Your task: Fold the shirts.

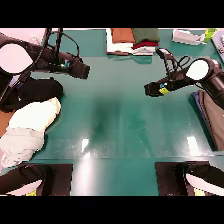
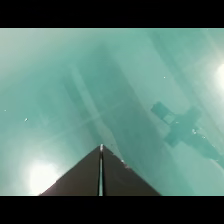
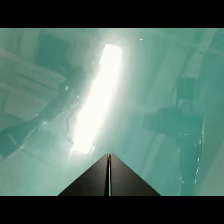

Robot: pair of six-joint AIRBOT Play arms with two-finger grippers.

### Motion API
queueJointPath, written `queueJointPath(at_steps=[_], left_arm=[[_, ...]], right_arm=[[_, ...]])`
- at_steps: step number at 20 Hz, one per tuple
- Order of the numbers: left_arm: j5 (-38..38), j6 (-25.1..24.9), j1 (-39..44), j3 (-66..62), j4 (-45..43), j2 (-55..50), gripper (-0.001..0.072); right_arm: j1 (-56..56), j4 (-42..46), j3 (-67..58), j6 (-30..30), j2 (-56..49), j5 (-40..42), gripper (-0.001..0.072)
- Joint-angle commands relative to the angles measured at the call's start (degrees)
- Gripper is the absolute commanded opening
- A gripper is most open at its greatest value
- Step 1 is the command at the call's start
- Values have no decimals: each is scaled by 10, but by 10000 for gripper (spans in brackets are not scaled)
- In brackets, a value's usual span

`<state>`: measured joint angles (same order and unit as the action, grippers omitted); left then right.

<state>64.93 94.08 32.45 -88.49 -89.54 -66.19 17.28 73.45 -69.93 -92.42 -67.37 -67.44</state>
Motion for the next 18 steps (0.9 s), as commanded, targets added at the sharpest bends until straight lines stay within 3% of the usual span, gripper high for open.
queueJointPath(at_steps=[1, 11, 13, 15, 18], left_arm=[[0, 0, 0, 0, 0, 0, 22], [-7, 0, 0, 0, 0, 0, 23], [-61, -3, 0, 0, 3, 0, 22], [-64, -17, -10, -2, -59, 0, 22], [3, 19, -110, 4, -152, 0, 23]], right_arm=[[0, -1, 0, 0, 0, 0, 23], [1, -5, 0, 0, 0, -7, 23], [1, -5, 0, -1, 0, -7, 23], [1, -5, 0, -1, 0, -7, 23], [1, -5, 0, 0, 0, -8, 23]])
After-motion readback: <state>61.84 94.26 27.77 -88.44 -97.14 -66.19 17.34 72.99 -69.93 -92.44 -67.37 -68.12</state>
